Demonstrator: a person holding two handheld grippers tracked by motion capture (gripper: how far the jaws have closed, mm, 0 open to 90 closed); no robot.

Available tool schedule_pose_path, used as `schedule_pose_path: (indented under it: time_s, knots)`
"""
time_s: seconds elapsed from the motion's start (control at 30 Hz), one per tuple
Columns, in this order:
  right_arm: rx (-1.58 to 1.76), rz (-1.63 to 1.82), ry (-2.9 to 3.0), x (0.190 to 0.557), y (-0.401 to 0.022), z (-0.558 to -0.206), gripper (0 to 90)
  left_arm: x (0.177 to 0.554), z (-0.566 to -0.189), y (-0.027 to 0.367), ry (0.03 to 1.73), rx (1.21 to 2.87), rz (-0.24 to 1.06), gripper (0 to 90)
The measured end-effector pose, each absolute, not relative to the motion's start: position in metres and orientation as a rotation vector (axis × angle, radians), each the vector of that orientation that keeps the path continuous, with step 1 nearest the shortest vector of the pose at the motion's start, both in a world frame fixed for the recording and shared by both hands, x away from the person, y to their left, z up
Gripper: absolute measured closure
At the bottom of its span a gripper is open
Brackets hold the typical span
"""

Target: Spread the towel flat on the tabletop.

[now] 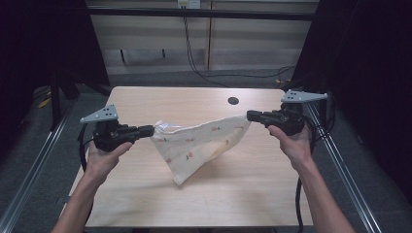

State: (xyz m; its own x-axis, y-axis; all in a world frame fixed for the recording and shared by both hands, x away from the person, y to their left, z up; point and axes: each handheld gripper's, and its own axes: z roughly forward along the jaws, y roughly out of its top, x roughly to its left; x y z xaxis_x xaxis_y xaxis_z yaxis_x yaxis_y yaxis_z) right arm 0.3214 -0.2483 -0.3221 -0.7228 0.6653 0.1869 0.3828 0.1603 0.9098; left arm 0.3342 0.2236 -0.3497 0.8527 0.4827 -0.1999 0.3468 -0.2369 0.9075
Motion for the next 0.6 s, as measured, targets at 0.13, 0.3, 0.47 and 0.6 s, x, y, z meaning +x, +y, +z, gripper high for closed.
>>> schedule_pose_path:
  time_s: [0.13, 0.3, 0.47, 0.6]
  knots:
    - [1.023, 1.623, 2.168, 0.324, -0.251, -0.324, 89.0, 0.332, -0.348, 0.223, 0.61, 1.844, 0.138, 87.4]
    - [0.984, 1.647, 2.148, 0.317, -0.254, -0.308, 89.0, 0.325, -0.333, 0.225, 0.584, 1.829, 0.165, 87.5]
    - [0.957, 1.656, 2.14, 0.307, -0.256, -0.295, 89.0, 0.318, -0.318, 0.225, 0.556, 1.835, 0.186, 87.5]
    - [0.919, 1.657, 2.146, 0.297, -0.256, -0.286, 89.0, 0.312, -0.307, 0.227, 0.542, 1.821, 0.199, 87.5]
